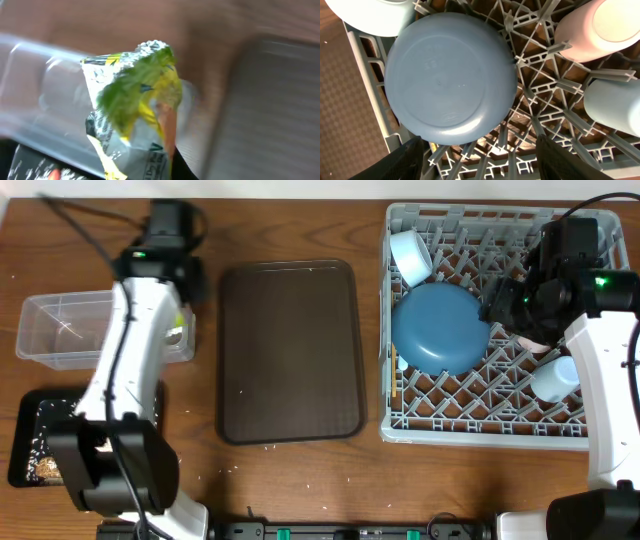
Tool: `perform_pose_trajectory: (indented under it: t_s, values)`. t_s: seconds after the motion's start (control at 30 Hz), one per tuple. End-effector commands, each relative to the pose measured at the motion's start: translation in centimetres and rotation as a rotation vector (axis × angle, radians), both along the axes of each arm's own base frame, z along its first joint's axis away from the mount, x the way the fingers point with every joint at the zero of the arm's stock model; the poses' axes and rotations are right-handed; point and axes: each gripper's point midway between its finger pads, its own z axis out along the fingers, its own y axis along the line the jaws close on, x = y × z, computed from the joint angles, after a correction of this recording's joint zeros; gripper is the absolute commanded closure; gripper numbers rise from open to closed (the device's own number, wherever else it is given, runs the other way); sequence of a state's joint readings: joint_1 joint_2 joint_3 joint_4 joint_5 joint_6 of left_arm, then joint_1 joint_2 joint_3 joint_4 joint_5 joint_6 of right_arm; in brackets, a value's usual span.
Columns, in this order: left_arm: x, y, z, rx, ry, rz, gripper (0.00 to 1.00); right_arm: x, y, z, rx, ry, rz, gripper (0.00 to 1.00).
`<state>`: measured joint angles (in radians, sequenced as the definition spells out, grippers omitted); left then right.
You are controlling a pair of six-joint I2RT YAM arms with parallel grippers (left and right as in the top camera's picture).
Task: Sort waste into correct bins and load items into the dishwasher rack
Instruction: 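Grasp the snack wrapper and drop it into the clear bin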
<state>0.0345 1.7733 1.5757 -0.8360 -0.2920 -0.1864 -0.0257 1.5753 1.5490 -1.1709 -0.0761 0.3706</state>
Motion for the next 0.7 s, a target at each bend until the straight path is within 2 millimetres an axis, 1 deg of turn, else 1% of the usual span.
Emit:
perform_pose_trajectory:
  t_s: [0.0,0.07,0.1,0.17,0.2,0.23,0.27,0.3,0.33,0.37,0.43,0.47,0.5,0.57,0.67]
  values:
    - [-1.1,4.7,-1.8,-0.007,0.021,0.163,0.94,-0.3,0.3,0.6,0.0,-0.014,0.016,0.32]
    - [-1.2,5.9,-1.9,-0.05,0.004,0.19,0.94,-0.2,0.3,0.6,0.0,-0.016,0.016,0.31]
    - [-1.3,6.3,-2.0,-0.075,0.001,0.196,0.92,-0.2,0.3,0.6,0.0,-0.018,0.016,0.31]
    - [-1.8,6.4,-2.5,-0.137,0.015,0.2,0.84,-0.2,0.3,0.6,0.0,-0.019,0.016,0.31]
    - [-2.2,6.3,-2.8,-0.161,0.029,0.205,0.72,-0.2,0.3,0.6,0.001,-0.018,0.016,0.32]
    - [-2.5,6.3,-2.9,-0.17,0.038,0.209,0.56,-0.2,0.3,0.6,0.001,-0.017,0.016,0.32]
    - [-2.6,6.5,-2.9,-0.169,0.041,0.212,0.32,-0.2,0.3,0.6,0.0,-0.015,0.016,0.32]
    - [-2.4,6.8,-2.7,-0.155,0.031,0.214,0.2,-0.2,0.3,0.6,0.0,-0.015,0.016,0.32]
    - [-2.1,7.1,-2.3,-0.132,0.019,0.208,0.16,-0.2,0.3,0.6,0.0,-0.016,0.016,0.32]
    - [-1.8,7.4,-1.9,-0.113,0.009,0.193,0.13,-0.2,0.3,0.6,0.001,-0.016,0.016,0.32]
    - [-1.4,7.6,-0.4,-0.084,-0.009,0.155,0.13,-0.3,0.3,0.6,0.001,-0.014,0.017,0.32]
    - [-1.6,7.4,0.6,-0.091,-0.02,0.154,0.13,-0.4,0.3,0.5,0.001,-0.01,0.017,0.32]
    - [-1.7,6.8,1.7,-0.113,-0.034,0.139,0.13,-0.4,0.3,0.5,0.001,-0.007,0.017,0.32]
    - [-2.4,5.6,3.9,-0.143,-0.061,0.111,0.13,-0.5,0.3,0.5,0.002,-0.005,0.018,0.32]
    - [-3.9,5.4,7.0,-0.095,-0.106,0.112,0.14,-0.5,0.4,0.5,0.005,-0.005,0.023,0.33]
